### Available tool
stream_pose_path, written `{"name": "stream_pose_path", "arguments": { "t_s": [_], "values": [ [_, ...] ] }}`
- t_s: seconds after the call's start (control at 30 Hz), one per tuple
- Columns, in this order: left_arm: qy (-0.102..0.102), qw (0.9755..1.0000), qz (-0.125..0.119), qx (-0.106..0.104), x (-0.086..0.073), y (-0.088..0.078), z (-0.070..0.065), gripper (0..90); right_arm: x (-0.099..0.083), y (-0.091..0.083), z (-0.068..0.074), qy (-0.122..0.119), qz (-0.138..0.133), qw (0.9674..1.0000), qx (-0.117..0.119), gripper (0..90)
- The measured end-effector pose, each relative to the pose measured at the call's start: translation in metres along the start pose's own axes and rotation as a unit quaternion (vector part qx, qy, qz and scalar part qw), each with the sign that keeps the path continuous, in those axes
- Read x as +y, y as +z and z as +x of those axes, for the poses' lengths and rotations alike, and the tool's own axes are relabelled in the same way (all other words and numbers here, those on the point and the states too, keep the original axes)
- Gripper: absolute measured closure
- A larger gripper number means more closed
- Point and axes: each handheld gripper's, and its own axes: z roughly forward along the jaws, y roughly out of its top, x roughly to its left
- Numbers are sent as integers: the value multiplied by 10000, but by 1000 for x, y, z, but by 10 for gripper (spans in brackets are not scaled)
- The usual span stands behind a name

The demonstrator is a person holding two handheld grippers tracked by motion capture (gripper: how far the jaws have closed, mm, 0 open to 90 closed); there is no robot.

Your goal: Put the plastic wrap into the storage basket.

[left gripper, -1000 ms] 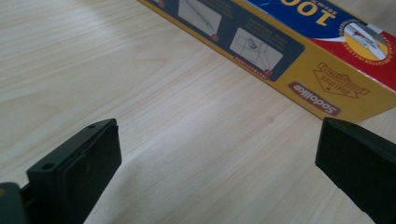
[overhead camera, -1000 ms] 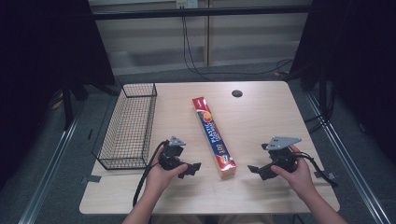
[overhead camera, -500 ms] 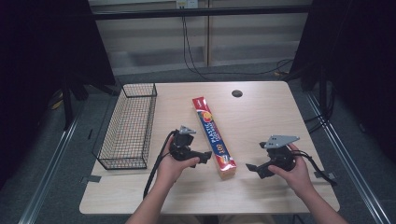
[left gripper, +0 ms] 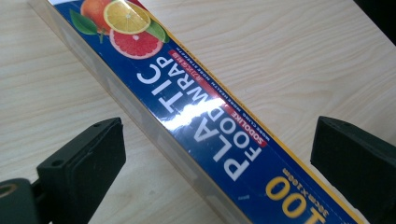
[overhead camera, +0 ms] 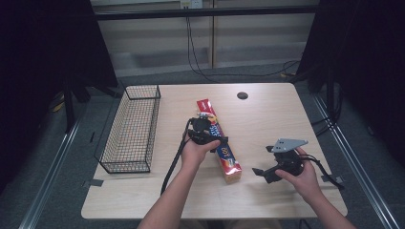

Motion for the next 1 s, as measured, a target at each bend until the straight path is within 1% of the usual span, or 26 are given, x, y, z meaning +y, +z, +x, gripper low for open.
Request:
{"name": "stream_pose_path", "arguments": {
  "t_s": [0.07,0.1,0.17,0.2,0.23,0.27,0.3,0.37,0.4,0.43,0.47,0.5,0.57,0.6,0.63,0.67,0.77,0.8,0.87,0.9,0.93,0.97,1.0],
  "values": [
    [-135,9999,50,79,3,6,0,34,0,0,0,-6,15,10000,17,1],
    [-155,9996,149,172,6,10,1,34,0,0,0,-10,10,10000,22,1],
    [-186,9996,161,171,7,12,1,33,0,0,0,-12,6,10000,36,1],
    [-276,9994,143,138,8,15,0,33,0,0,0,-8,3,10000,37,1],
    [-293,9991,213,215,10,17,1,33,0,0,0,-5,-1,10000,24,1],
    [-252,9990,229,274,11,19,1,34,0,-1,0,4,-8,10000,24,1],
    [-287,9989,231,295,12,21,1,33,0,-1,0,18,-11,10000,37,1],
    [-367,9981,315,377,13,25,2,30,1,-1,0,14,-39,10000,33,1],
    [-368,9980,327,407,14,28,2,30,1,-1,0,21,-45,10000,44,1],
    [-396,9972,417,483,14,30,2,30,1,-1,0,21,-45,10000,44,1],
    [-400,9967,479,517,13,32,3,30,1,-1,0,24,-33,10000,49,1],
    [-474,9964,455,535,13,35,2,29,1,-1,0,8,-34,10000,50,1],
    [-519,9960,480,549,13,37,3,27,1,-1,0,18,-25,10000,58,1],
    [-487,9959,516,561,14,38,2,28,1,-1,0,19,-26,10000,63,1],
    [-538,9955,526,571,14,40,1,29,1,-1,0,18,-30,10000,65,1],
    [-496,9952,609,582,14,41,2,29,1,-1,0,20,-36,10000,67,1],
    [-567,9943,705,571,14,45,1,32,1,-1,-1,23,-55,10000,54,1],
    [-540,9944,721,561,15,45,1,36,1,-1,-1,27,-53,10000,63,1],
    [-614,9940,747,502,15,46,1,71,1,-1,0,38,-63,9999,72,1],
    [-689,9936,760,463,15,47,1,90,1,-2,0,51,-64,9999,65,1],
    [-686,9934,801,456,15,47,2,94,1,-2,0,56,-70,9999,63,1],
    [-787,9925,841,406,16,47,2,99,1,-2,0,60,-72,9999,64,1],
    [-787,9922,877,414,16,47,3,105,2,-2,0,65,-77,9999,57,1]
  ]
}}
